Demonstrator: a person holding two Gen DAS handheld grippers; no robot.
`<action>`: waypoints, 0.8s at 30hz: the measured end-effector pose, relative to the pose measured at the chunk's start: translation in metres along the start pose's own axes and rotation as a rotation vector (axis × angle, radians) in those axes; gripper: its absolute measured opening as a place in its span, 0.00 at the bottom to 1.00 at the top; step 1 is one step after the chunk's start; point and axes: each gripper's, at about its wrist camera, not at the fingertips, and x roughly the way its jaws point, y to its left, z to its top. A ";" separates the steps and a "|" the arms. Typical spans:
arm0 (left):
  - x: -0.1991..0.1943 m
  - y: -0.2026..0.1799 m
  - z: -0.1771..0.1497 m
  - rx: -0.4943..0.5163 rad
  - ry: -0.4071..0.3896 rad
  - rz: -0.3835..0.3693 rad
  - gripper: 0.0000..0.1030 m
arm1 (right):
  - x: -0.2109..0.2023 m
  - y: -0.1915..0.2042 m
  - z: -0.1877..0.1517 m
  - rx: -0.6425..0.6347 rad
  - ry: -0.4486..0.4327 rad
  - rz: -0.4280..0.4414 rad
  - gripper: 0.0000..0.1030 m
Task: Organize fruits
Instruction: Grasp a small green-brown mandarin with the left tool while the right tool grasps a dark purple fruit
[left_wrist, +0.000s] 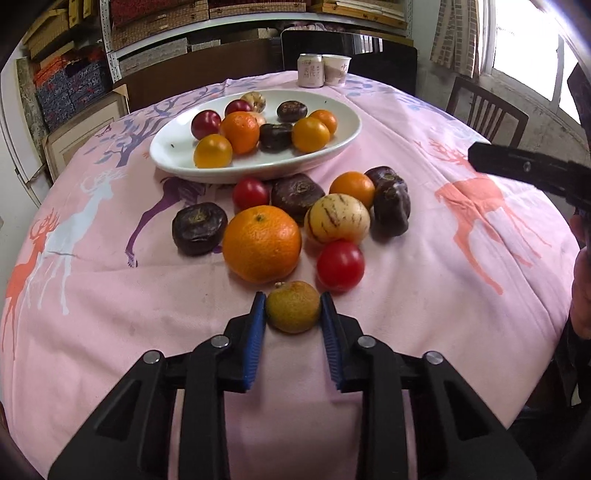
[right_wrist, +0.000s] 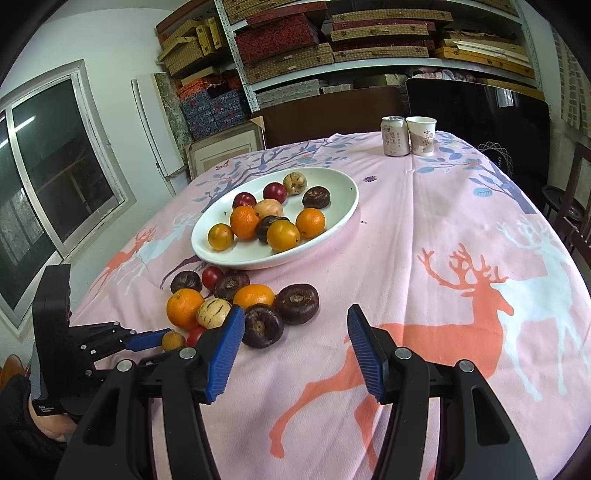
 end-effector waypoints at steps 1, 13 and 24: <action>-0.002 -0.002 0.001 0.006 -0.013 -0.001 0.28 | 0.002 0.001 -0.001 -0.005 0.011 -0.003 0.57; -0.050 0.020 0.001 -0.064 -0.125 -0.030 0.28 | 0.047 0.045 -0.007 -0.142 0.160 -0.002 0.56; -0.043 0.029 -0.007 -0.088 -0.113 -0.046 0.28 | 0.068 0.045 -0.004 -0.128 0.189 -0.027 0.37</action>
